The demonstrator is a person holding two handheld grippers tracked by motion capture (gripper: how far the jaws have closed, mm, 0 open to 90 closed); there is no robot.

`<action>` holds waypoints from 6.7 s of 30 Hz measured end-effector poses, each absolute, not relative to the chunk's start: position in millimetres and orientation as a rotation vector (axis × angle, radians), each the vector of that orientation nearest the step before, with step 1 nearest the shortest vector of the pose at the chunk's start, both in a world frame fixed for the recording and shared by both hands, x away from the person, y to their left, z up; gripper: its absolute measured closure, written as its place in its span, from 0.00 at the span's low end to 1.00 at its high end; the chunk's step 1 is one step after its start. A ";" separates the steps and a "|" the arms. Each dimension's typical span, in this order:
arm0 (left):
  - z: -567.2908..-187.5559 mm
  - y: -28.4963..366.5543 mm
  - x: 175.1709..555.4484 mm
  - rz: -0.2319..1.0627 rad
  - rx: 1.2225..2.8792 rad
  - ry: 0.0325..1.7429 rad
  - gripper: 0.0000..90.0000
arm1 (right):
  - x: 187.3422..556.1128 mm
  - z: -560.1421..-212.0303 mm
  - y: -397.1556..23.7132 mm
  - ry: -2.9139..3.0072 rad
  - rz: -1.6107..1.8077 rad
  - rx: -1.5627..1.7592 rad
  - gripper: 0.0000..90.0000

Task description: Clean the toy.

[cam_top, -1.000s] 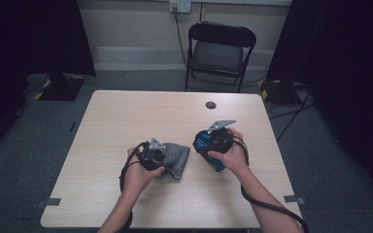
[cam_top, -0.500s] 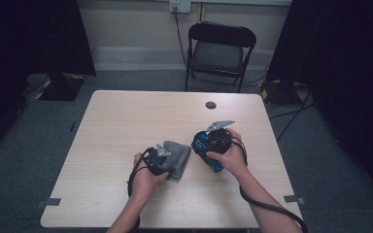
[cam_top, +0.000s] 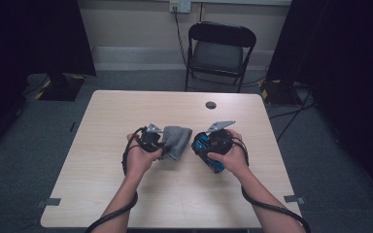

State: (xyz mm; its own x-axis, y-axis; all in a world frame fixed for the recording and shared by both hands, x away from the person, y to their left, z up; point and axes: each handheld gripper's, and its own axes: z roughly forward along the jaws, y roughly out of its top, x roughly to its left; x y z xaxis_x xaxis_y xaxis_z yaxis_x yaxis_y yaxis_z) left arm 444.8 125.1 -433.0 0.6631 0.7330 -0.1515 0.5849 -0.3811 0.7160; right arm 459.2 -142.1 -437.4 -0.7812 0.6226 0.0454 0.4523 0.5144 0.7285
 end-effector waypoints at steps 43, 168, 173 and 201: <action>-419.3 115.0 422.5 0.135 2.193 0.629 0.85 | 476.8 -431.2 -141.4 2.513 1.053 0.921 0.28; -425.3 133.3 436.6 0.339 2.182 0.810 0.84 | 468.8 -403.2 -137.4 2.490 1.169 0.904 0.28; -420.2 118.9 439.0 0.330 2.178 0.772 0.84 | 467.4 -403.7 -131.4 2.504 1.179 0.888 0.28; -424.8 91.3 433.5 0.241 2.187 0.701 0.84 | 467.3 -405.5 -123.6 2.507 1.135 0.897 0.28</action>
